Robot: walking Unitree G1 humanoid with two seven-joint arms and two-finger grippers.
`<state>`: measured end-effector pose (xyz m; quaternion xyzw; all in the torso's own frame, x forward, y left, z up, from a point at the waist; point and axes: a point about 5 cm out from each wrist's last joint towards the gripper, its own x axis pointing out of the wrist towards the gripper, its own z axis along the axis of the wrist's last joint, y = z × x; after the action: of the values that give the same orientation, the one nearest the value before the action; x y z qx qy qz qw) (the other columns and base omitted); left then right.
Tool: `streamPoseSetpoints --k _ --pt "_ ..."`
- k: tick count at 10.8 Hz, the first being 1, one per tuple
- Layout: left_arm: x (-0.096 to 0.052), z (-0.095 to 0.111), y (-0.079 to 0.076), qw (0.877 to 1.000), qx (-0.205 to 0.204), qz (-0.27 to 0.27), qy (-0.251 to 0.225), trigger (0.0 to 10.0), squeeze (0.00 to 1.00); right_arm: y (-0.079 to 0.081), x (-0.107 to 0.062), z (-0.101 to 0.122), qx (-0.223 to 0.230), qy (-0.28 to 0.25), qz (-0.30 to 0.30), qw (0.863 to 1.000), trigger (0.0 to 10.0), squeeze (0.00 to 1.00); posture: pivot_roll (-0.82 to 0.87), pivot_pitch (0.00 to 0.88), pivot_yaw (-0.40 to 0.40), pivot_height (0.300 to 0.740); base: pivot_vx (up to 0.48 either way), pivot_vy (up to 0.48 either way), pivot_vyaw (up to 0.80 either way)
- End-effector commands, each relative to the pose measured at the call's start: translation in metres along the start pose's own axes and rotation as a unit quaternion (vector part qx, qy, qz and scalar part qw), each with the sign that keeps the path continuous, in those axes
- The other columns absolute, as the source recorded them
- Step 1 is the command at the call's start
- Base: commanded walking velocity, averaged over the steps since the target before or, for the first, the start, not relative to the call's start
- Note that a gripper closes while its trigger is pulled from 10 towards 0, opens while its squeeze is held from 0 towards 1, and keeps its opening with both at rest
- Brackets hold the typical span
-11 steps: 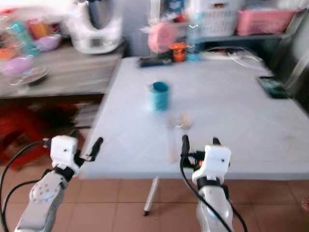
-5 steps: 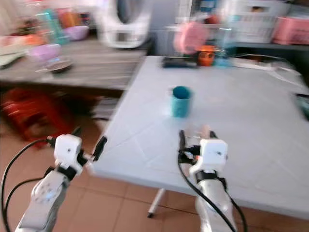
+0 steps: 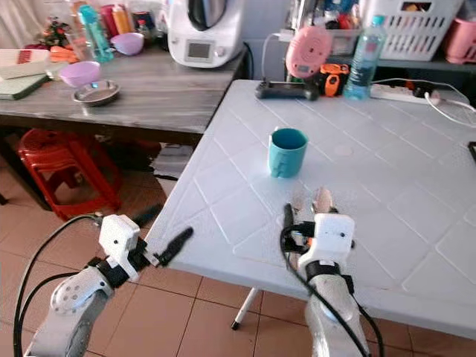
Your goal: Setting the table
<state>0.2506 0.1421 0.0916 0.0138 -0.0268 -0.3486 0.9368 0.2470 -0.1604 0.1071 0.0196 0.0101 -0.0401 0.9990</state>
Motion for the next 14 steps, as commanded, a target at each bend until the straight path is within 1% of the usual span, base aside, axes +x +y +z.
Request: streamPoseSetpoints --k 1,2,3,4,6,11,12,13,14 --pt "0.0 0.003 0.001 1.0 0.0 -0.013 0.002 10.0 0.0 0.001 0.004 -0.003 0.004 0.014 0.0 1.0 10.0 0.0 -0.05 0.035 0.046 0.74 0.0 0.0 0.0" --pt "0.0 0.002 0.001 1.0 -0.004 -0.02 0.004 10.0 0.0 0.0 0.011 -0.004 0.016 0.025 -0.004 1.0 10.0 0.0 -0.05 0.033 0.046 0.74 0.0 0.0 0.0" --pt "0.0 0.0 0.0 0.999 -0.006 -0.034 0.009 10.0 0.0 0.002 0.016 -0.003 0.011 0.029 0.003 1.0 10.0 0.0 -0.05 0.032 0.044 0.74 0.0 0.0 0.0" --pt "-0.002 -0.004 -0.002 0.998 0.009 -0.055 0.02 10.0 0.0 0.007 0.02 -0.001 0.02 0.032 0.006 0.999 10.0 0.0 -0.04 0.032 0.04 0.74 0.0 0.0 0.0" --pt "-0.003 -0.005 -0.002 0.999 0.006 -0.049 0.02 10.0 0.0 0.014 0.022 -0.007 0.037 0.058 0.021 0.997 10.0 0.0 -0.04 0.033 0.035 0.74 0.0 0.0 0.0" --pt "-0.001 -0.004 -0.005 0.998 0.006 -0.066 0.02 10.0 0.0 0.019 0.023 -0.018 0.057 0.121 0.04 0.99 9.9 0.0 -0.04 0.037 0.038 0.74 0.0 0.0 0.0" --pt "0.0 -0.003 -0.006 0.997 0.002 -0.074 0.019 10.0 0.0 0.021 0.026 -0.015 0.059 0.122 0.045 0.99 8.4 0.0 -0.05 0.038 0.039 0.74 0.0 0.0 0.0" --pt "0.0 -0.003 -0.007 0.997 0.002 -0.076 0.018 10.0 0.0 0.021 0.027 -0.016 0.063 0.132 0.044 0.988 0.0 0.0 -0.04 0.038 0.038 0.74 0.0 0.0 0.0" --pt "0.0 -0.002 -0.008 0.997 0.002 -0.077 0.017 10.0 0.0 0.021 0.027 -0.018 0.065 0.14 0.044 0.987 0.0 0.0 -0.04 0.038 0.037 0.74 0.0 0.0 0.0"
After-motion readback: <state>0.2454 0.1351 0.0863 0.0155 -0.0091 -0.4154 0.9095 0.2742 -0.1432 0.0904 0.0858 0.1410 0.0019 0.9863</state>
